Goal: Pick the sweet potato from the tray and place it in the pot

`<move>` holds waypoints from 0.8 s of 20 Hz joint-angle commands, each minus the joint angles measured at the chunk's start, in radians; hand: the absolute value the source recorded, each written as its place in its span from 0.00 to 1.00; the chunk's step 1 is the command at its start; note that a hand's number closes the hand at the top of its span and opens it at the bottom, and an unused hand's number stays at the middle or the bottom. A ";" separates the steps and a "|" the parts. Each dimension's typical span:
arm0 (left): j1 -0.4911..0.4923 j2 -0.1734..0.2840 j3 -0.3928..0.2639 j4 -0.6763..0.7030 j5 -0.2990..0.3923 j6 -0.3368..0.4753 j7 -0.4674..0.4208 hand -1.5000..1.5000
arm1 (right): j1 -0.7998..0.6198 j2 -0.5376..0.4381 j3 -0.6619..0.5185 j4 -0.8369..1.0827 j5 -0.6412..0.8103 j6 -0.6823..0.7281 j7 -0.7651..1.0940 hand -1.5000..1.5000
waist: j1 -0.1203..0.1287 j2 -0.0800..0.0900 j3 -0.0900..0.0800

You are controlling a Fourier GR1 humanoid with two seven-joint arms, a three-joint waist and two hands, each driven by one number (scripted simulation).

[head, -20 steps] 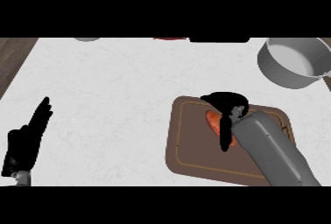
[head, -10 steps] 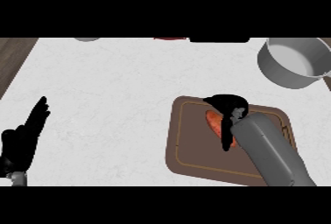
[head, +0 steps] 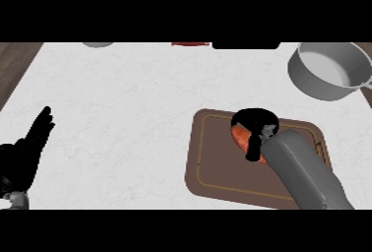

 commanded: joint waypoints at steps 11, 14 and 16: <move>0.007 -0.040 -0.020 0.007 -0.033 0.010 -0.040 0.50 | -0.192 0.058 -0.367 0.273 0.032 -0.470 0.266 1.00 | 0.042 0.025 0.008; -0.025 -0.042 -0.027 0.029 -0.040 0.003 -0.022 0.50 | -0.268 0.072 -0.363 0.412 0.078 -0.553 0.252 1.00 | 0.031 0.022 0.008; 0.003 -0.043 -0.014 -0.009 -0.039 0.013 -0.005 0.50 | -0.270 0.051 -0.345 0.388 0.110 -0.577 0.280 1.00 | 0.019 0.014 0.007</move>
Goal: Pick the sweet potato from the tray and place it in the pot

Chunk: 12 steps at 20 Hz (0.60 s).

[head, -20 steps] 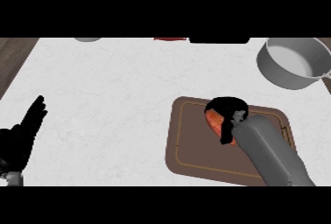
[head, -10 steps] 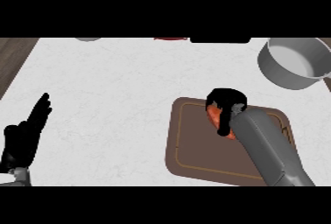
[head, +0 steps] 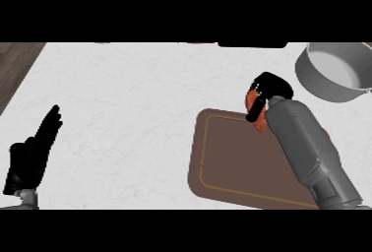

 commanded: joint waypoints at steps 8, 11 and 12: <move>-0.018 0.007 0.022 0.043 0.000 -0.008 -0.011 0.50 | -0.159 -0.064 0.093 -0.006 0.266 -0.297 0.193 1.00 | -0.025 -0.009 -0.002; 0.014 0.035 0.038 -0.006 0.014 -0.031 0.021 0.50 | -0.194 -0.084 0.129 -0.080 0.352 -0.344 0.295 1.00 | -0.027 -0.017 -0.001; -0.004 -0.002 0.025 -0.002 0.007 -0.001 0.017 0.50 | -0.186 -0.089 0.139 -0.110 0.369 -0.338 0.317 1.00 | -0.037 -0.018 -0.001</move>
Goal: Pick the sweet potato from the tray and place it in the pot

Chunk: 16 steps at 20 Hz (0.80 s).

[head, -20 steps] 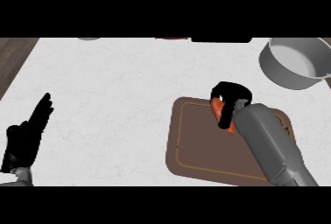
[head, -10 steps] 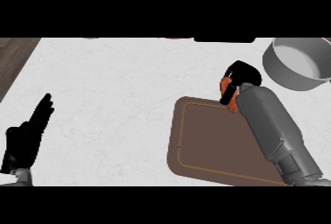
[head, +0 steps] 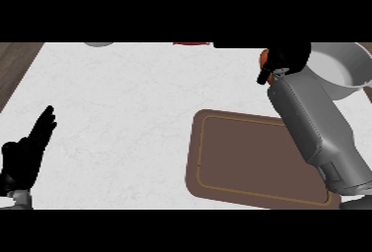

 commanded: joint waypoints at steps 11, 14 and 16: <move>-0.011 -0.025 0.001 -0.005 -0.019 0.008 0.004 0.50 | -0.074 -0.134 -0.150 -0.103 0.007 -0.208 -0.004 1.00 | 0.005 0.005 0.001; -0.041 0.012 0.043 0.073 -0.004 -0.021 -0.036 0.50 | -0.018 -0.198 -0.195 -0.062 -0.022 -0.262 -0.108 1.00 | 0.001 0.007 0.001; 0.067 -0.041 0.002 -0.001 -0.036 0.009 -0.057 0.50 | 0.016 -0.208 -0.214 -0.064 -0.042 -0.299 -0.158 1.00 | 0.005 0.005 0.001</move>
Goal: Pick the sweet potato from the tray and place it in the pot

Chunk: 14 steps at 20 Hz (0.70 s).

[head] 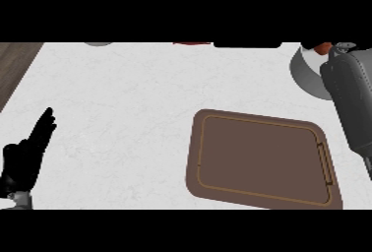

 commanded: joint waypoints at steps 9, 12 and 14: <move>-0.013 -0.014 -0.009 -0.077 0.010 -0.025 0.058 0.50 | -0.078 -0.194 -0.179 0.372 -0.103 -0.121 -0.340 1.00 | 0.028 0.010 0.002; -0.035 -0.032 -0.030 -0.019 -0.036 0.007 0.005 0.50 | -0.067 -0.241 -0.226 0.465 -0.137 -0.160 -0.448 1.00 | 0.044 0.022 0.003; -0.097 -0.011 -0.012 0.004 -0.025 -0.004 0.043 0.50 | -0.070 -0.258 -0.245 0.506 -0.153 -0.154 -0.490 1.00 | 0.037 0.021 0.003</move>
